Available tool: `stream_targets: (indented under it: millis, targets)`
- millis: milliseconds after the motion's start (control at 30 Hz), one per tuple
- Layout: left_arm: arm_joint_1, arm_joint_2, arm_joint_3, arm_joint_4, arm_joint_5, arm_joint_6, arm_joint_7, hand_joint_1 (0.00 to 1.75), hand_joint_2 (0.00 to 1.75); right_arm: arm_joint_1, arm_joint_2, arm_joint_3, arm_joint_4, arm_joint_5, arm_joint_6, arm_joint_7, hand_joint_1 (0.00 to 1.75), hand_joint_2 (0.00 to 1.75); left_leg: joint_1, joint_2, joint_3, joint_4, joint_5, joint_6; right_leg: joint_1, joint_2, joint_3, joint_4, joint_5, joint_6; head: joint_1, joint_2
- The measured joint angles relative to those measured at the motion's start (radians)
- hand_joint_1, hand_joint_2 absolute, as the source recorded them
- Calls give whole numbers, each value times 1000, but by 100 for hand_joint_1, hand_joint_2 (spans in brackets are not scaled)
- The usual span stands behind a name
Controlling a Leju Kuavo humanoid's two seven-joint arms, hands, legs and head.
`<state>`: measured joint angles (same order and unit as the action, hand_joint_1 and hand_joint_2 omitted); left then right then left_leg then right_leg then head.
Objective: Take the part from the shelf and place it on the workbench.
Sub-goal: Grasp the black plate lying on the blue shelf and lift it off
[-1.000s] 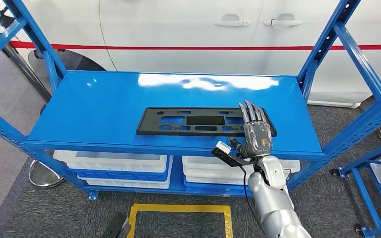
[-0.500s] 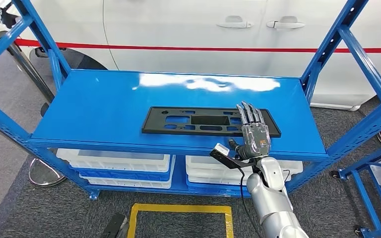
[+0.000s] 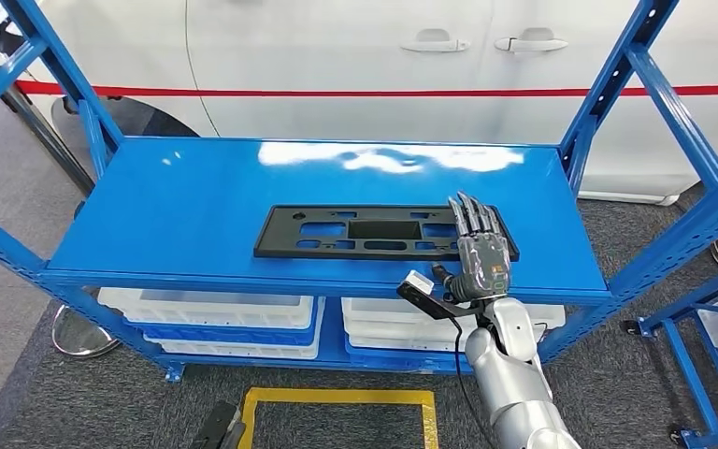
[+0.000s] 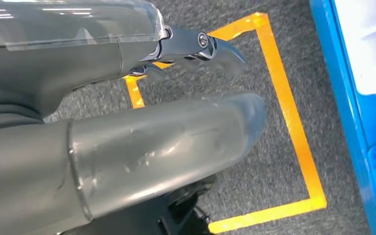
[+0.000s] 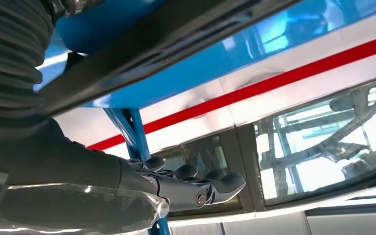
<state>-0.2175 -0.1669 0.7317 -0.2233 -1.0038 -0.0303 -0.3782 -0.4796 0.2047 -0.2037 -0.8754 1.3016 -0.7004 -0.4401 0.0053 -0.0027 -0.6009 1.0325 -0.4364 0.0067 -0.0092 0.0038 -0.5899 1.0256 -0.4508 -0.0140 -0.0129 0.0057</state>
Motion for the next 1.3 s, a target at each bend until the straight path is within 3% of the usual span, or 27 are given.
stream_targets:
  millis: [67,167,233,300,333,367,400,467,533,633,700,767,833,867,900,967,1033,1067,1133,1200,1233,1300]
  targets:
    - [0,0,0,0,0,1,1,0,0,1,1,0,0,-2,0,0,0,175,-5,-1,6,-14,3,8,1,0,1,-3,0,10,0,0]
    - [-1,0,0,0,1,2,1,0,0,0,1,0,-4,-3,0,0,0,175,1,-1,10,-26,10,25,1,-1,-4,11,-14,27,1,0]
    - [-2,-1,0,0,2,2,1,0,0,1,1,0,-6,-3,0,0,0,175,4,1,12,-32,12,35,0,-1,-46,100,-65,34,1,0]
    - [-2,-1,0,0,2,2,1,0,0,6,1,0,-7,-4,0,0,0,175,3,2,12,-31,11,39,-2,-1,-114,232,-121,39,0,0]
    - [-1,-1,0,0,2,4,1,0,0,9,1,0,-7,-4,0,0,0,175,2,2,12,-30,10,40,-3,-1,-138,275,-129,41,1,0]
    - [-1,-1,0,0,2,8,2,0,0,11,1,0,-7,-2,0,2,0,175,2,1,12,-29,9,40,-4,-2,-144,280,-117,41,1,0]
    - [-1,-1,0,0,2,13,3,0,0,11,1,0,-6,3,0,7,0,175,2,0,13,-26,7,38,-4,-2,-131,246,-87,40,1,0]
    - [-3,-2,0,0,2,21,4,0,0,7,-1,5,-2,26,0,31,0,175,2,-1,14,-19,1,34,-4,-2,-69,110,-17,35,1,0]
    - [-6,-2,0,0,2,25,4,0,0,-2,-6,21,17,51,0,68,0,175,-1,-1,11,-13,-4,26,0,-2,-28,18,13,27,0,0]
    - [-11,-3,0,0,3,25,3,0,0,-9,-17,48,52,63,0,99,0,175,-3,-1,11,-13,-5,12,4,-1,-25,4,15,12,0,0]
    - [-13,-3,0,0,3,24,0,0,0,-15,-21,59,67,63,0,104,0,175,-1,-1,3,8,-23,0,0,-2,-21,-3,17,0,0,0]
    - [-14,-3,0,0,1,15,-9,0,0,-21,-22,70,78,60,0,108,0,175,2,-1,-43,104,-69,-11,-3,0,-18,-7,10,-12,0,0]
    - [-12,-3,0,0,-1,5,-19,0,0,-21,-23,81,89,51,0,111,0,175,5,0,-116,240,-113,-18,-2,1,-14,-5,-4,-20,0,0]
    - [-8,-3,0,0,-2,2,-22,0,0,-21,-24,85,93,46,0,112,0,175,5,0,-141,280,-115,-19,-2,1,-10,-3,-9,-20,0,0]
    - [-5,-3,0,0,-3,1,-23,0,0,-21,-24,88,98,42,0,112,0,175,5,0,-147,283,-100,-19,-2,1,-2,-2,-15,-18,0,0]
    - [-2,-2,0,0,-3,0,-24,0,0,-21,-26,94,103,38,0,113,0,175,5,0,-100,175,-24,-11,-2,1,19,0,-27,-11,0,0]
    - [-4,-1,0,0,-3,0,-25,0,0,-22,-28,100,106,36,0,114,0,175,0,1,-35,42,21,0,-1,0,39,-3,-39,-3,0,0]
    - [-5,-1,0,0,-3,-1,-25,0,0,-23,-28,102,107,34,0,115,0,175,-4,1,-15,4,24,6,-1,0,45,-6,-42,3,0,0]
    - [-5,0,0,0,-1,0,-25,0,0,-25,-29,103,109,30,0,116,0,175,-9,1,1,-18,14,15,-1,1,53,-13,-42,15,0,0]
    - [-4,1,0,0,5,3,-24,0,0,-26,-31,106,109,28,-1,118,0,175,-3,1,15,-28,14,21,-1,1,59,-12,-48,26,0,0]
    - [-5,1,0,0,8,6,-23,0,0,-27,-32,109,108,27,-1,119,0,175,0,2,23,-35,12,24,0,1,52,8,-59,30,1,0]
    - [-9,1,0,0,12,12,-23,0,0,-25,-35,116,108,26,-1,121,0,175,2,2,36,-41,3,33,-1,0,-8,112,-95,36,1,0]
